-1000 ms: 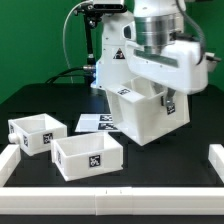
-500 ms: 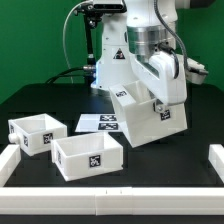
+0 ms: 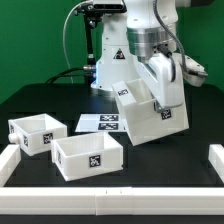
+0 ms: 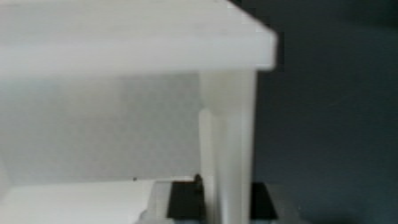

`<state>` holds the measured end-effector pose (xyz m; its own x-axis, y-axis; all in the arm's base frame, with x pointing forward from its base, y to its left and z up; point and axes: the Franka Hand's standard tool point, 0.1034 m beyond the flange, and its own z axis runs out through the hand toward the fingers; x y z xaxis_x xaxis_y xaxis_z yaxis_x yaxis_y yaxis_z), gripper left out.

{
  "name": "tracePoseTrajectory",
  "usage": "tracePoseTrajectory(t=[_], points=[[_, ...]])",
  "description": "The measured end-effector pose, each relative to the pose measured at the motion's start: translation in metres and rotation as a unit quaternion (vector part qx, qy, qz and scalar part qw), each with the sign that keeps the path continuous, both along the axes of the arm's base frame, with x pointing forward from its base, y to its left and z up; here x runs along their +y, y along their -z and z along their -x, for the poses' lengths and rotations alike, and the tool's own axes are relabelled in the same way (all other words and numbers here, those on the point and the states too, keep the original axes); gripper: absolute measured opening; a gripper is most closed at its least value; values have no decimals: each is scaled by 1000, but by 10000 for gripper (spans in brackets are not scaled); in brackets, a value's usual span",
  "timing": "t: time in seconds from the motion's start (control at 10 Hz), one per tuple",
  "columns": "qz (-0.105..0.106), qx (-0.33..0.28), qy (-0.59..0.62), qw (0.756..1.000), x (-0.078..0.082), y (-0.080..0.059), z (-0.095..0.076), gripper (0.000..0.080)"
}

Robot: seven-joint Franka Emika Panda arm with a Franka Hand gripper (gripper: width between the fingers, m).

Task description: Assemble drawer

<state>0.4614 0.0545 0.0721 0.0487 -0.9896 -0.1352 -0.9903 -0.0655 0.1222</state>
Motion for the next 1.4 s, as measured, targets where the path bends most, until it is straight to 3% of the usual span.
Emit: tracePoseTrajectory(t=[0.2, 0.5, 0.7, 0.8, 0.9, 1.0, 1.1, 1.3, 1.4], points=[[7, -7, -4, 1000, -3, 11, -2, 66], [8, -12, -11, 1000, 3, 12, -4, 66], [6, -12, -8, 1000, 4, 12, -4, 329], [6, -12, -7, 1000, 4, 12, -3, 329], [6, -11, -7, 1000, 5, 12, -3, 516], [5, -11, -8, 1000, 5, 12, -3, 516], [-4, -3, -20, 1000, 7, 2, -3, 624], [-18, -16, -61, 998, 10, -25, -6, 645], [-19, -20, -102, 994, 12, -32, -8, 648]])
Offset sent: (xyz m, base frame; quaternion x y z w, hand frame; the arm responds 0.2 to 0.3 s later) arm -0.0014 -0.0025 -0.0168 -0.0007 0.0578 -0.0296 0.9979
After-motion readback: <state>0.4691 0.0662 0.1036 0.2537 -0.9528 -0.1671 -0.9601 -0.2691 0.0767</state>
